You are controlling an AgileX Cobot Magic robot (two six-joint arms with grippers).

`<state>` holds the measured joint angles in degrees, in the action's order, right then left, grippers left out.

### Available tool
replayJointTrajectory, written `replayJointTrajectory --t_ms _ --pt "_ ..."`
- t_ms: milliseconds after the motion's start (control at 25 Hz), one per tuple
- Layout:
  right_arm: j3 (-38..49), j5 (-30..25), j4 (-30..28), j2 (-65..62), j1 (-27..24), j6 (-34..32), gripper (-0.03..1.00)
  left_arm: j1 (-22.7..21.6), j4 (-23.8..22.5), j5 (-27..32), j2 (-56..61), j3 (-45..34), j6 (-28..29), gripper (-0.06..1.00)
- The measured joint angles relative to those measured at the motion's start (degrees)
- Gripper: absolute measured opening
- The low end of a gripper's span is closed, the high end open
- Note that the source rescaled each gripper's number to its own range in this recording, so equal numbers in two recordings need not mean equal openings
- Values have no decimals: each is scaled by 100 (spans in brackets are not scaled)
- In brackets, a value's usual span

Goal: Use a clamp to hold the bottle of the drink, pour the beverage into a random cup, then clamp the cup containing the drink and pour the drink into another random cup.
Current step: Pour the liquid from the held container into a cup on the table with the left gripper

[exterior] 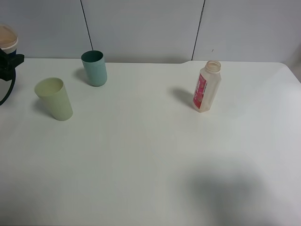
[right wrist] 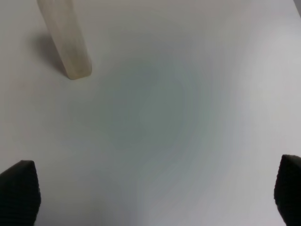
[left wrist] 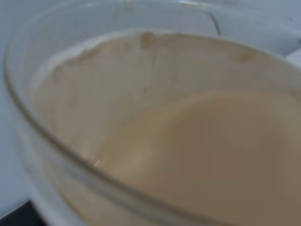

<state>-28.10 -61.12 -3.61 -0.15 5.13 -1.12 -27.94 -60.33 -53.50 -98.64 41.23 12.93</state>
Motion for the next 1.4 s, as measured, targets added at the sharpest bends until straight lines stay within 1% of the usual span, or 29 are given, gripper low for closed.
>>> replayJointTrajectory --t_ms 160,640,800,920,1000,1240,1400 --pt "0 0 0 0 0 0 100 0 -111 -14 -151 0 -329 1" --pt "0 0 0 0 0 0 100 -44 -284 -28 -326 4 -538 1" --pt "0 0 0 0 0 0 100 -220 -307 -324 -326 -16 -640 1" --pt "0 0 0 0 0 0 100 -277 -170 -471 -326 -351 -1091 1" --pt "0 0 0 0 0 0 100 -270 -65 -599 -326 -446 -1228 1" --pt "0 0 0 0 0 0 100 -238 177 -822 -326 -538 -1408 1" --pt "0 0 0 0 0 0 100 -3 436 -822 -330 -538 -1577 1"
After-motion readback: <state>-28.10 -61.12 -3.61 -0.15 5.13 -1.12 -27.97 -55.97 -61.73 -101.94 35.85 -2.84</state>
